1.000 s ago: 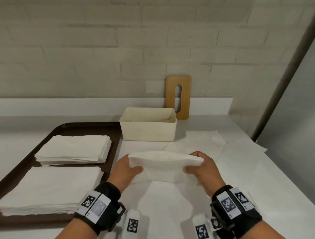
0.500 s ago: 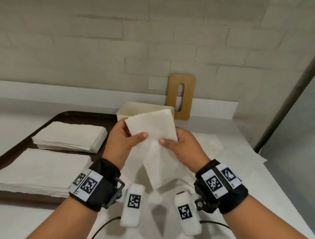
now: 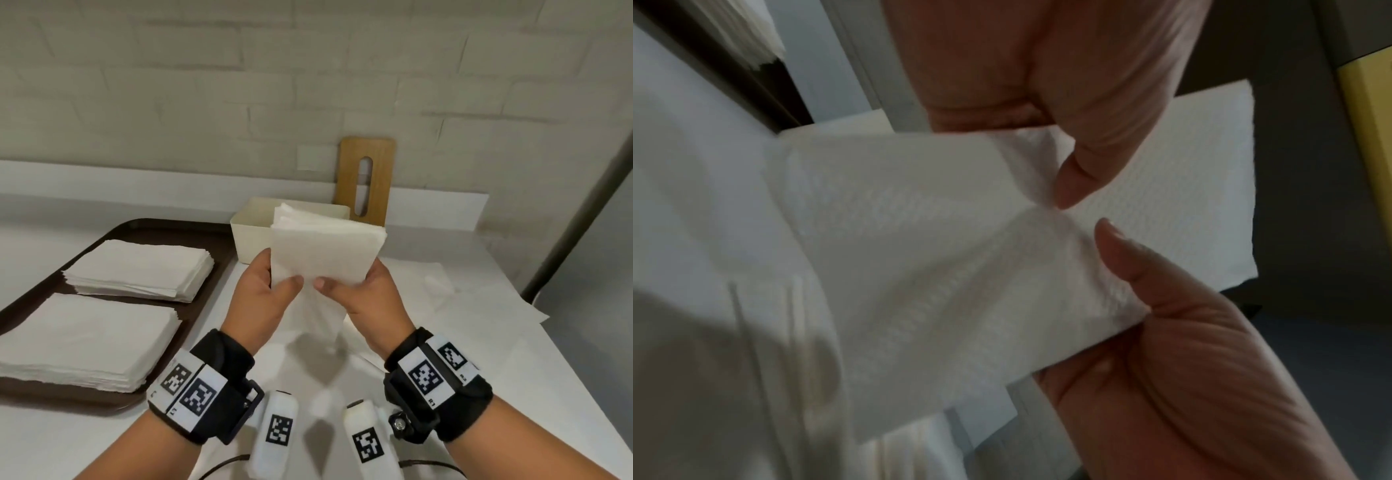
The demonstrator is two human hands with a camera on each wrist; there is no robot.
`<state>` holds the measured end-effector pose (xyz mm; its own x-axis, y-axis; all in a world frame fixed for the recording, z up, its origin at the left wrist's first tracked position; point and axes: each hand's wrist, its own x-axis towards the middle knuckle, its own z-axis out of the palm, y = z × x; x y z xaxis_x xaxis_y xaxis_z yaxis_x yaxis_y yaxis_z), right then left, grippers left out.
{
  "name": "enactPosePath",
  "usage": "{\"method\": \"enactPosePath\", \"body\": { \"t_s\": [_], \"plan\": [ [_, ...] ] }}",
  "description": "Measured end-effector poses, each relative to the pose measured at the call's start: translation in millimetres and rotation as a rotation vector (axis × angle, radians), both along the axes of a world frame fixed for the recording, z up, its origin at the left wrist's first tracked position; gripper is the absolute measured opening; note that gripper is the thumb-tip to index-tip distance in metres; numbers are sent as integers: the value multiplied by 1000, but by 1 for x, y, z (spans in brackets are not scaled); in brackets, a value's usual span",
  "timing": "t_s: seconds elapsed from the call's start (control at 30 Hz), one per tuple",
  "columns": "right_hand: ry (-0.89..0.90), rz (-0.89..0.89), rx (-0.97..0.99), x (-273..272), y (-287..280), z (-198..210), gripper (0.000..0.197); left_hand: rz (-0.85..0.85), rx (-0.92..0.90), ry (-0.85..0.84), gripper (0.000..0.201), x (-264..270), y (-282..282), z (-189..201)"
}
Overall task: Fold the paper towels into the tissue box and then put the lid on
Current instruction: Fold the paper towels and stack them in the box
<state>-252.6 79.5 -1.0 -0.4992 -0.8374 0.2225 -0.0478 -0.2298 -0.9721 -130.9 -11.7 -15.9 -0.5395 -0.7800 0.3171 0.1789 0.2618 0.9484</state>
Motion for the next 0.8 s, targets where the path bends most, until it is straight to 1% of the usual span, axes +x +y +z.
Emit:
{"method": "enactPosePath", "body": {
  "t_s": [0.07, 0.13, 0.17, 0.23, 0.27, 0.3, 0.37, 0.4, 0.43, 0.5, 0.57, 0.63, 0.67, 0.73, 0.8],
  "plan": [
    [2, 40, 46, 1, -1, -8, 54, -63, -17, -53, 44, 1, -3, -6],
    [15, 32, 101, 4, -1, -14, 54, -89, -37, -119, 49, 3, -1, -11],
    [25, 18, 110, 5, -2, -16, 49, -72, -35, -139, 48, 4, -2, -14],
    [-4, -1, 82, 5, -4, -14, 33, -36, -4, -128, 41, 4, -3, -18],
    [-22, -4, 56, 5, -5, -10, 30, -37, 20, -104, 40, 4, -3, -17],
    [-29, -12, 28, 6, -7, -6, 31, -49, 37, -82, 42, 4, -4, -15],
    [-31, -26, -21, 7, -9, -2, 37, -75, 45, -76, 52, 3, -7, -13],
    [-33, -32, -25, 8, -10, -2, 37, -85, 43, -89, 58, 3, -9, -13],
    [-37, -40, -12, 9, -11, -4, 33, -95, 40, -118, 62, 4, -11, -14],
    [-72, -68, 15, 11, -11, -7, 22, -115, 46, -237, 67, 7, -14, -19],
    [-156, -93, -11, 9, -12, -6, 17, -130, 74, -397, 62, 11, -17, -23],
    [-230, -102, -76, 1, -13, 0, 19, -112, 91, -489, 44, 17, -20, -27],
    [-242, -113, -108, -5, -11, 3, 21, -85, 90, -492, 35, 21, -23, -26],
    [-187, -149, -125, -17, -6, 9, 27, 3, 129, -415, 27, 31, -33, -23],
    [-90, -148, -64, -25, 2, 9, 30, 103, 263, -251, 27, 41, -44, -19]
  ]
}}
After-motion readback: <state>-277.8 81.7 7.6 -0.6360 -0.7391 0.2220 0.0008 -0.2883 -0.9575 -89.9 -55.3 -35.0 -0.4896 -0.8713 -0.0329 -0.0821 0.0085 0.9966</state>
